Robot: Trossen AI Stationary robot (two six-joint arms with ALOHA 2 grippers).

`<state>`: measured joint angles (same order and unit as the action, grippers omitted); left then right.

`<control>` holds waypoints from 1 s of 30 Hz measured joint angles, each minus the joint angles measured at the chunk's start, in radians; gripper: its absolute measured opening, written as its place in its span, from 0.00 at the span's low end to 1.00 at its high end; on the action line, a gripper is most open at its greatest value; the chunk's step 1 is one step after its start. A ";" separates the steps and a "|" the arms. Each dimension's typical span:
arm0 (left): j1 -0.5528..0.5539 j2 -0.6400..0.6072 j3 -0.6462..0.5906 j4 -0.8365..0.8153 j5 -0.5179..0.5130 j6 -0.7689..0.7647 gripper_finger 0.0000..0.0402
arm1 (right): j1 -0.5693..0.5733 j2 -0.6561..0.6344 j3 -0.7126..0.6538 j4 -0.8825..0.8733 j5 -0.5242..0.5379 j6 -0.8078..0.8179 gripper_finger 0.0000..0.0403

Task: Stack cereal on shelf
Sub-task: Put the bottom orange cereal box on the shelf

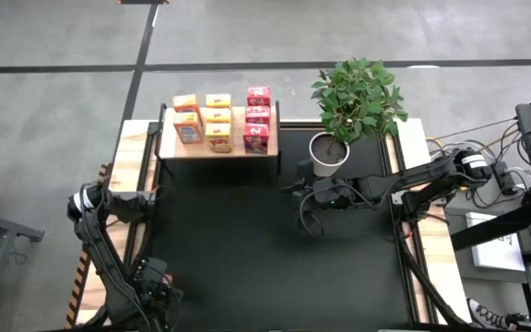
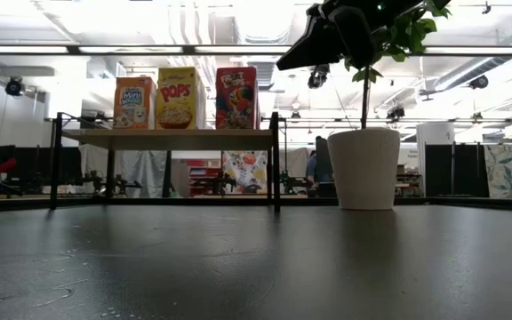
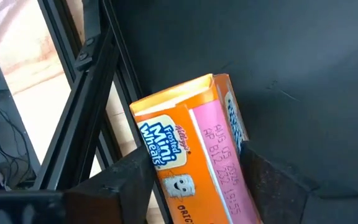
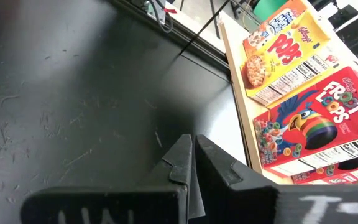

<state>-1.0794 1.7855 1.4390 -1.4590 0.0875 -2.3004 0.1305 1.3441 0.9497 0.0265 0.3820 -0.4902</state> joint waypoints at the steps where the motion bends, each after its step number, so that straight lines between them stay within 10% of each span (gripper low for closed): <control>1: 0.000 0.000 0.000 0.000 0.000 0.003 0.52 | 0.000 0.000 0.000 0.000 0.000 0.000 0.03; 6: 0.003 0.000 0.007 0.000 -0.024 0.011 0.48 | 0.000 0.000 0.000 0.000 0.000 0.000 0.03; 13: 0.071 0.000 0.125 -0.025 -0.309 0.219 0.44 | 0.000 0.000 0.000 -0.009 0.002 0.000 0.03; 18: 0.192 0.000 0.204 -0.023 -0.487 0.592 0.42 | 0.000 0.000 0.000 -0.019 0.003 0.002 0.03; 30: 0.454 -0.040 0.380 -0.104 -0.501 1.539 0.39 | 0.000 0.000 0.000 -0.053 0.002 0.011 0.03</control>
<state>-0.6256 1.7457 1.8189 -1.5625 -0.4131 -0.7612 0.1303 1.3445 0.9497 -0.0269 0.3843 -0.4793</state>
